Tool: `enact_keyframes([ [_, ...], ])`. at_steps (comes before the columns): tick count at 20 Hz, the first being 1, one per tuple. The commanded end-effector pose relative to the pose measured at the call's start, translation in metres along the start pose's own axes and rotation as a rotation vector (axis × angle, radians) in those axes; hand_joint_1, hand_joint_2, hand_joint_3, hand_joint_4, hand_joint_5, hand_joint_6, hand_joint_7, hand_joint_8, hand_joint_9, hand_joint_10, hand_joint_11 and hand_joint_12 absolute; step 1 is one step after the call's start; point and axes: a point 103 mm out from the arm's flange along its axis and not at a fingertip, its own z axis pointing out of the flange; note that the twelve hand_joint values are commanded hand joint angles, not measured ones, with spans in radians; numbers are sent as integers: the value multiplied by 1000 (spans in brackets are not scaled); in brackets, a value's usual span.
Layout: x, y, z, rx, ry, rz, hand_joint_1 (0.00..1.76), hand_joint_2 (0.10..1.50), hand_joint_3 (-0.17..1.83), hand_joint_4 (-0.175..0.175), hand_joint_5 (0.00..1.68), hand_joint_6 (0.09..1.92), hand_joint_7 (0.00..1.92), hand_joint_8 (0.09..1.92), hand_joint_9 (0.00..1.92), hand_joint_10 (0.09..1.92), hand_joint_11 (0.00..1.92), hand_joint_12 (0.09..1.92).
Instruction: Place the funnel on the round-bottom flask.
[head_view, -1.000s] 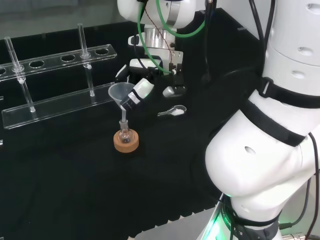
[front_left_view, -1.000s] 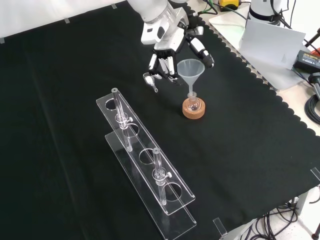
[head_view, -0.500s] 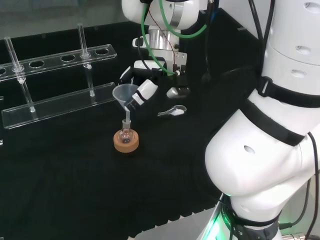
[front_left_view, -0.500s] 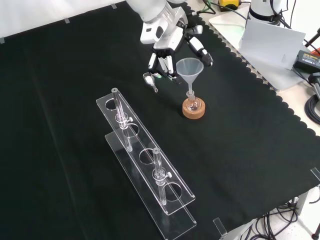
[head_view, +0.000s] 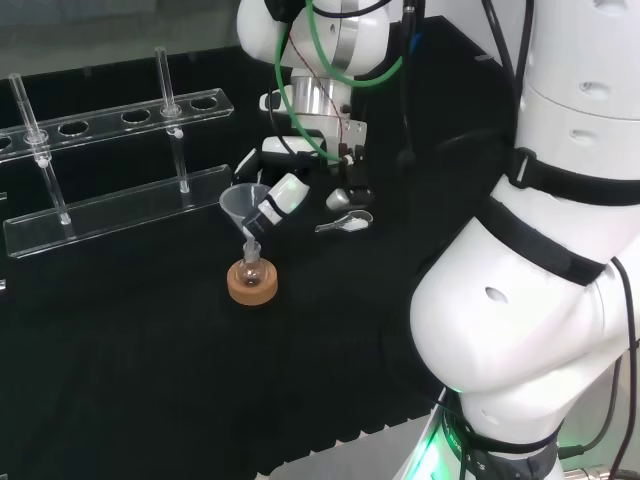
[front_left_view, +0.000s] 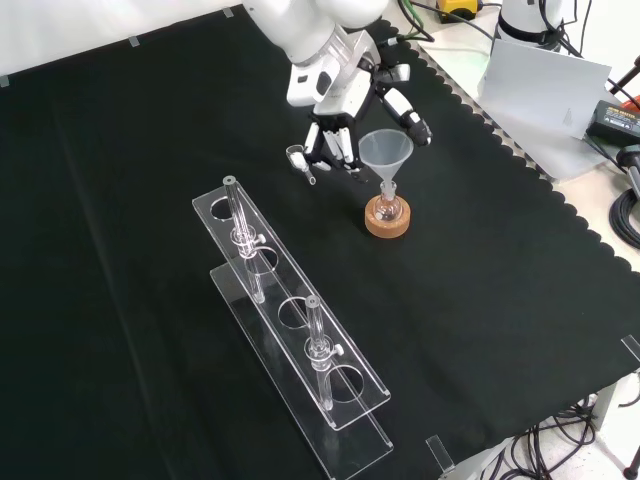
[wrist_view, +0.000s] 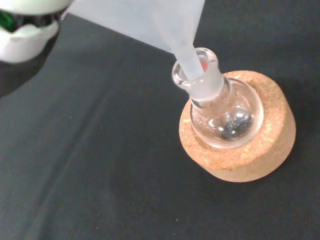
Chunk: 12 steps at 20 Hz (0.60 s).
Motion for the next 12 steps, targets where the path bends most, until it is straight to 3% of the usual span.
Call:
enact_keyframes([
  [1, 1, 8, 9, -12, 23, 15, 933, 498, 669, 141, 1157, 483, 1415, 245, 1143, 235, 109, 1536],
  [12, -8, 5, 18, -14, 5, 40, 934, 497, 671, 137, 1155, 483, 1415, 242, 1143, 234, 107, 1537],
])
